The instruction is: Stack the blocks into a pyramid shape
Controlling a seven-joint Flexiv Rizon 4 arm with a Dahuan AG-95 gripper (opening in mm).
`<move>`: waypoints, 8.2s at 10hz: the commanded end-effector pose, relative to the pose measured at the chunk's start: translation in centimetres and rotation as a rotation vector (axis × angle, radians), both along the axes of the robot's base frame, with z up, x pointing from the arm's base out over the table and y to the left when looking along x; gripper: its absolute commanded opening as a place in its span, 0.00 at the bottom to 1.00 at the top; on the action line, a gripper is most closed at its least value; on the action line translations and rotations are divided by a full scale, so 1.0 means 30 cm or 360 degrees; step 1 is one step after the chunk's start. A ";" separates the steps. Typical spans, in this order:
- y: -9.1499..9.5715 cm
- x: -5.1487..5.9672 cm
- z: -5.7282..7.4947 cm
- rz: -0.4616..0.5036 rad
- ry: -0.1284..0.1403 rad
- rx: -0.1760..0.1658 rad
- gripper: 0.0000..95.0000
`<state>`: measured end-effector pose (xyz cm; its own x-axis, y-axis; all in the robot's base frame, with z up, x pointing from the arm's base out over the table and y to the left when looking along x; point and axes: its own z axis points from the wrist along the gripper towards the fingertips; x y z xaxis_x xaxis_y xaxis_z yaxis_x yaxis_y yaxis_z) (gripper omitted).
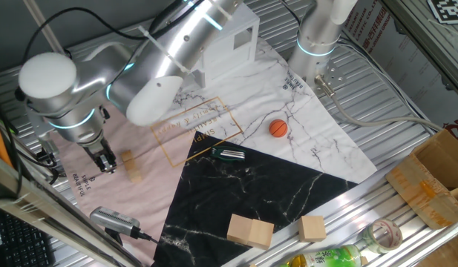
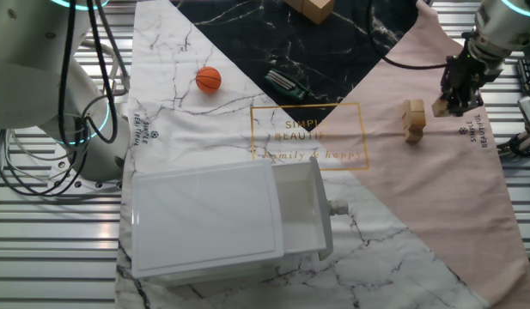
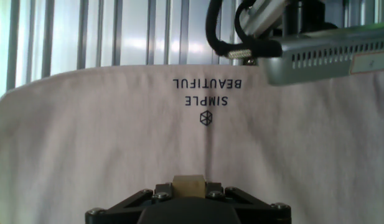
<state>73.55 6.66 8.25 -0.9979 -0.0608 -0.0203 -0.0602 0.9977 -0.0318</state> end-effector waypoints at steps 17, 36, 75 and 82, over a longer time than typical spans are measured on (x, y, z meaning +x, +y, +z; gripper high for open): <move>0.104 -0.090 0.032 0.0098 0.0046 0.0017 0.00; 0.019 -0.099 0.048 0.0020 0.0041 0.0036 0.00; -0.012 -0.135 -0.002 -0.0041 0.0042 0.0060 0.00; -0.011 -0.134 -0.004 -0.0049 0.0037 0.0057 0.00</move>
